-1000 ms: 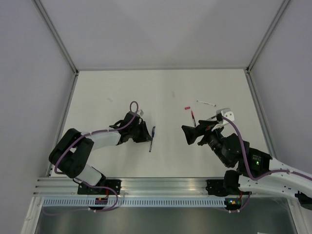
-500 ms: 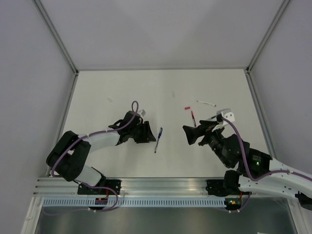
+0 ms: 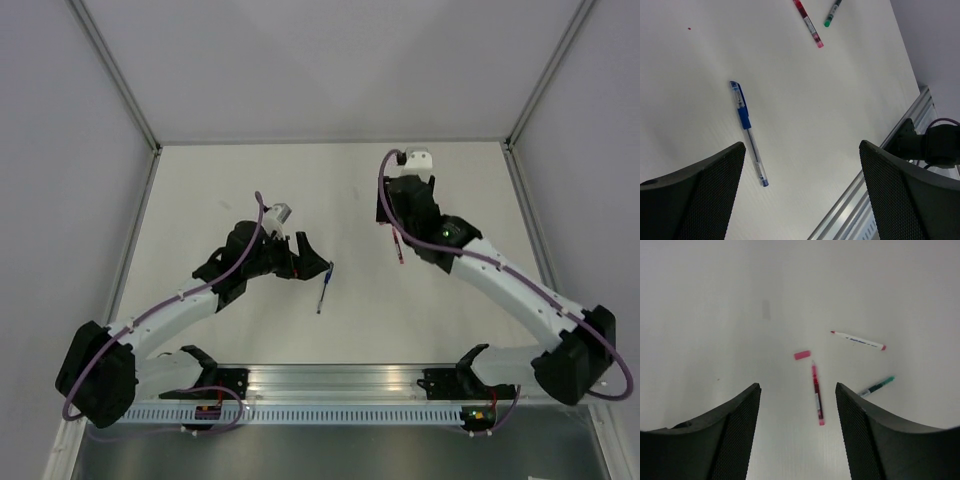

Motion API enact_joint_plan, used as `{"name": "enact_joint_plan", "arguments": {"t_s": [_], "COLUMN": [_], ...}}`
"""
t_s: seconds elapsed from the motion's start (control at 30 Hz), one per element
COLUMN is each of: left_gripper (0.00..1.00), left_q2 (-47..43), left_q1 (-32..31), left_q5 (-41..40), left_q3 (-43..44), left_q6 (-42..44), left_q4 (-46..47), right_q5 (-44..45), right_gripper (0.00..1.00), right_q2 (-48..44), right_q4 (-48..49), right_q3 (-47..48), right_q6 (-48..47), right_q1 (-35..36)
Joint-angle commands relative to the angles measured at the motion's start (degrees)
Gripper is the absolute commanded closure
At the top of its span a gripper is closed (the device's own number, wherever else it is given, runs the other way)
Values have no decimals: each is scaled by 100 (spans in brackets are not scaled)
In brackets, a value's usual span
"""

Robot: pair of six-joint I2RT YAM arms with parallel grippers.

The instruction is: Insert the pens into the pen caps

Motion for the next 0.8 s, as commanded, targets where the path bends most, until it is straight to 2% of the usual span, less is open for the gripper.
{"name": "enact_joint_plan", "arguments": {"t_s": [0.0,0.1,0.27,0.43,0.57,0.77], "left_gripper": [0,0,0,0,0,0], "left_q2": [-541,-903,-1755,-2625,-3249,-3110], "left_q1": [-15,-15,-15,-15,-15,-15], "left_q5": [-424,-961,-1479,-2181,-2350,-2395], "left_q3": [-662,-866,-1042,-1315,-1473,-1465], "left_q6": [287,252,217,164,199,199], "left_q4": [474,511,308,141,132,132], "right_q5": [-724,-890,-1338,-1769,-2006,-2060], "right_gripper": [32,41,50,56,60,61], "right_q2": [1130,1958,2488,3156,3437,3675], "right_q4": [-695,-959,-811,-740,-512,-379], "right_q3": [745,1115,1090,1072,914,879], "right_q6": [-263,-456,-571,-755,-782,-756], "right_q1": [-739,-1047,-1521,-1786,-1777,-1786]}}
